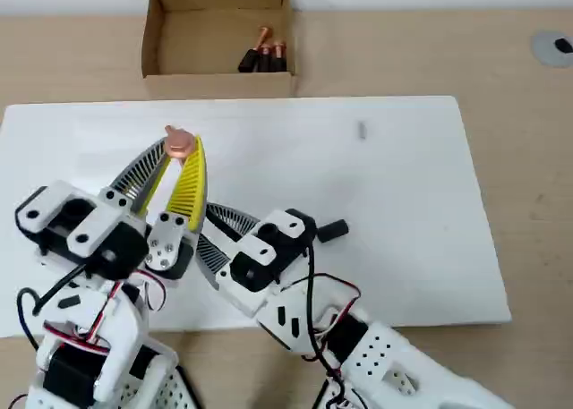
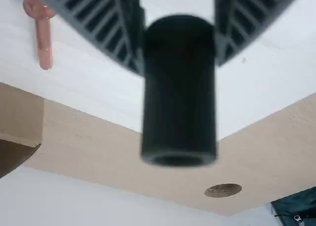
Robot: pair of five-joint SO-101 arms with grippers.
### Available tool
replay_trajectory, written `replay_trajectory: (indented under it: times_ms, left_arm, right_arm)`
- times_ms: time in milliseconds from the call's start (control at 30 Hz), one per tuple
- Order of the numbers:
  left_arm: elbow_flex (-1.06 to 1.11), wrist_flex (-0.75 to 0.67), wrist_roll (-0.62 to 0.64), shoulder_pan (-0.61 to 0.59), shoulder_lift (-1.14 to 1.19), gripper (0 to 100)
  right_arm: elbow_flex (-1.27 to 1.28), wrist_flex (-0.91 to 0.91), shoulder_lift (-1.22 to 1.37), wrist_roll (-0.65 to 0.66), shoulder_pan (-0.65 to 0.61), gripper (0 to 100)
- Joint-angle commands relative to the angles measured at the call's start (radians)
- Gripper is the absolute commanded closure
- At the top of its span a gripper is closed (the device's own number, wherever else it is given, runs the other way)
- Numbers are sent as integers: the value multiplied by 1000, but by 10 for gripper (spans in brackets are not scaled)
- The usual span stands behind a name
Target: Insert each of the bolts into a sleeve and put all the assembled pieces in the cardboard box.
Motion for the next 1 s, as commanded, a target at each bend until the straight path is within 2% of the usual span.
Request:
replay_trajectory:
  times_ms: [0, 100, 333, 600, 867, 967]
  left_arm:
    - [-8, 41, 8, -29, 4, 994]
    - [-17, 94, 46, -38, -1, 994]
    - [-28, 104, 106, -100, -1, 994]
    - [-161, 265, 163, -94, -1, 994]
    - [-233, 281, 189, -91, 4, 994]
    - [-281, 322, 189, -23, 5, 994]
  right_arm:
    - [2, -23, -24, -6, -16, 988]
    - [2, -21, -24, -5, -16, 988]
    - [2, -20, -22, -3, -13, 988]
    - [2, -20, -18, -3, -15, 988]
    - [2, -20, -18, 14, -15, 988]
    - [2, -18, -18, 23, -15, 988]
